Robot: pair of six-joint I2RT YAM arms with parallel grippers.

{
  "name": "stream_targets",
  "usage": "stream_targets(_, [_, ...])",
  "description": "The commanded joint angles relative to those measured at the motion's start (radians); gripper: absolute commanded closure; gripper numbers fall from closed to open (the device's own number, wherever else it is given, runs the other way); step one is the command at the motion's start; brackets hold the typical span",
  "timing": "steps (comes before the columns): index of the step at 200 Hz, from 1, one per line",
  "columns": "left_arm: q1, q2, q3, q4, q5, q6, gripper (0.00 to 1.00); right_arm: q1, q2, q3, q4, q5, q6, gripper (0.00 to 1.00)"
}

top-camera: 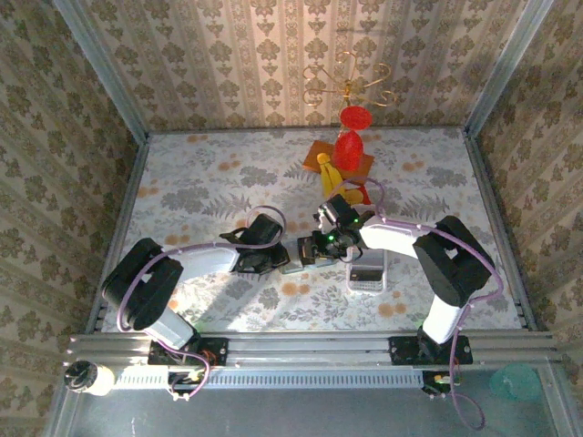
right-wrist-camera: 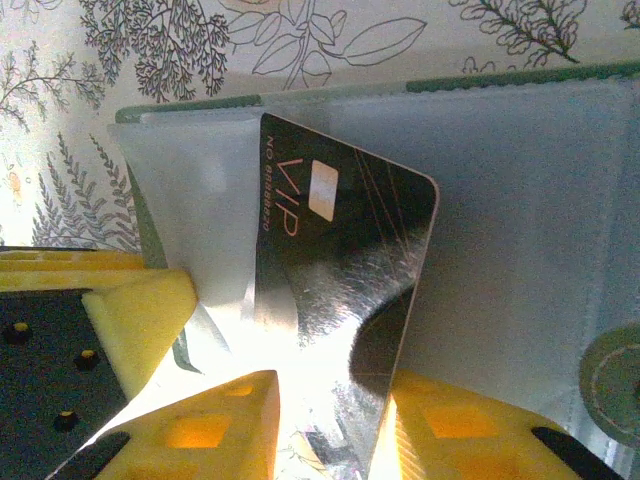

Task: Put the credit cards into the card holder
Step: Insert the credit card into the card slot.

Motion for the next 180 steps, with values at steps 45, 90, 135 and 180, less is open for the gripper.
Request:
stream_targets(45, [-0.013, 0.071, -0.038, -0.117, 0.0, -0.004, 0.83, -0.018, -0.007, 0.007, -0.041, -0.118, -0.015, 0.9])
stream_targets(90, [-0.013, 0.073, -0.035, -0.122, 0.003, 0.0, 0.83, -0.06, -0.032, -0.027, -0.048, -0.159, -0.003, 0.99])
stream_targets(135, [-0.013, 0.078, -0.031, -0.124, 0.007, 0.002, 0.83, -0.07, -0.021, -0.051, -0.012, -0.209, 0.018, 0.99])
stream_targets(180, [-0.013, 0.08, -0.026, -0.125, 0.007, 0.002, 0.83, -0.07, 0.004, -0.049, 0.023, -0.268, 0.02, 1.0])
